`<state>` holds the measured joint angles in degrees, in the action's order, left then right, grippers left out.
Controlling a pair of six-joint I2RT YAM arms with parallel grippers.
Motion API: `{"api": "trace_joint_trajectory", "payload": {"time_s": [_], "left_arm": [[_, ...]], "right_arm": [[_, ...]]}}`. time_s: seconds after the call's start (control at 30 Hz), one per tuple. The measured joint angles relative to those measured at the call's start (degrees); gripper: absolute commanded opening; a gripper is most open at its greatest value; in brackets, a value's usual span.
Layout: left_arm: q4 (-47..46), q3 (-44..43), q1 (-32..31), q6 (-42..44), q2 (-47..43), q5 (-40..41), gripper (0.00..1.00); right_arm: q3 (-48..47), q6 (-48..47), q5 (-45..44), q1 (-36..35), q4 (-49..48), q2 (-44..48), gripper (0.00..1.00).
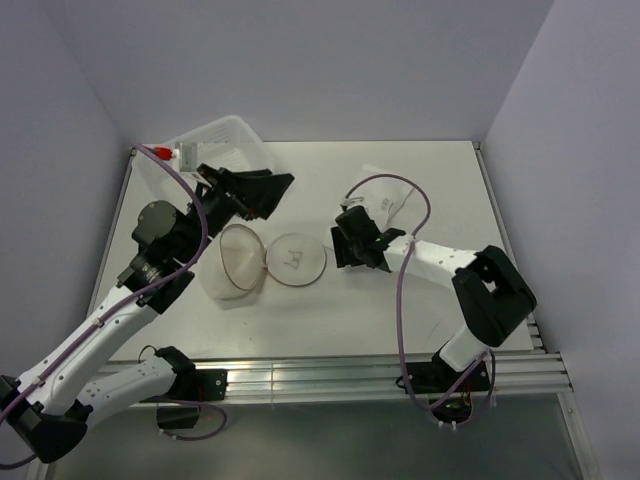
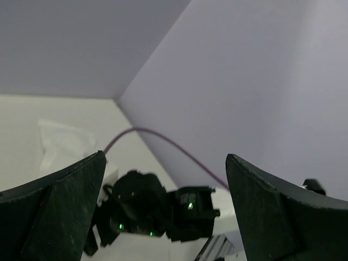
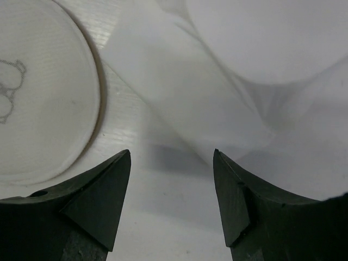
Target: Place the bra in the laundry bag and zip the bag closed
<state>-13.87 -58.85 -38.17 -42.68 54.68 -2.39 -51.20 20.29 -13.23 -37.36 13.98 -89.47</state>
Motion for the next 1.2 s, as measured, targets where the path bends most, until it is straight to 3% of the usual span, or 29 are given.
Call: {"api": "trace_joint_trajectory", "payload": {"time_s": [0.27, 0.47, 0.53, 0.63, 0.67, 0.77, 0.83, 1.0, 1.2], "left_arm": [[19.9, 4.8, -0.4, 3.3, -9.9, 3.4, 0.98], [26.6, 2.6, -0.5, 7.6, -15.5, 5.5, 0.98], [27.8, 2.6, -0.5, 8.5, -16.8, 6.1, 0.98], [29.2, 2.6, -0.5, 9.5, -17.2, 6.9, 0.97], [29.6, 2.6, -0.4, 9.8, -17.2, 7.1, 0.97], [30.1, 2.9, -0.5, 10.6, -17.2, 7.4, 0.97], [30.3, 3.0, -0.5, 10.8, -17.1, 7.5, 0.96], [30.5, 3.0, -0.5, 11.6, -15.7, 7.6, 0.96], [30.5, 3.0, -0.5, 12.0, -13.3, 6.9, 0.95]], "right_arm": [[-11.9, -4.1, -6.9, -4.3, 5.4, -12.9, 0.6], [-17.2, -4.8, -11.6, -4.2, 8.0, -18.8, 0.57], [-18.3, -4.8, -12.8, -4.2, 8.5, -20.2, 0.49], [-19.7, -4.8, -15.0, -4.2, 8.9, -21.8, 0.28], [-19.9, -4.5, -15.4, -4.2, 8.9, -22.2, 0.11], [-20.0, -4.3, -17.2, -4.0, 9.5, -22.6, 0.0], [-19.8, -4.2, -18.3, -3.9, 9.7, -22.3, 0.0], [-15.5, -4.6, -21.7, -4.1, 12.6, -12.0, 0.0], [-16.2, -4.5, -28.9, -9.0, 20.2, 18.3, 0.0]]}}
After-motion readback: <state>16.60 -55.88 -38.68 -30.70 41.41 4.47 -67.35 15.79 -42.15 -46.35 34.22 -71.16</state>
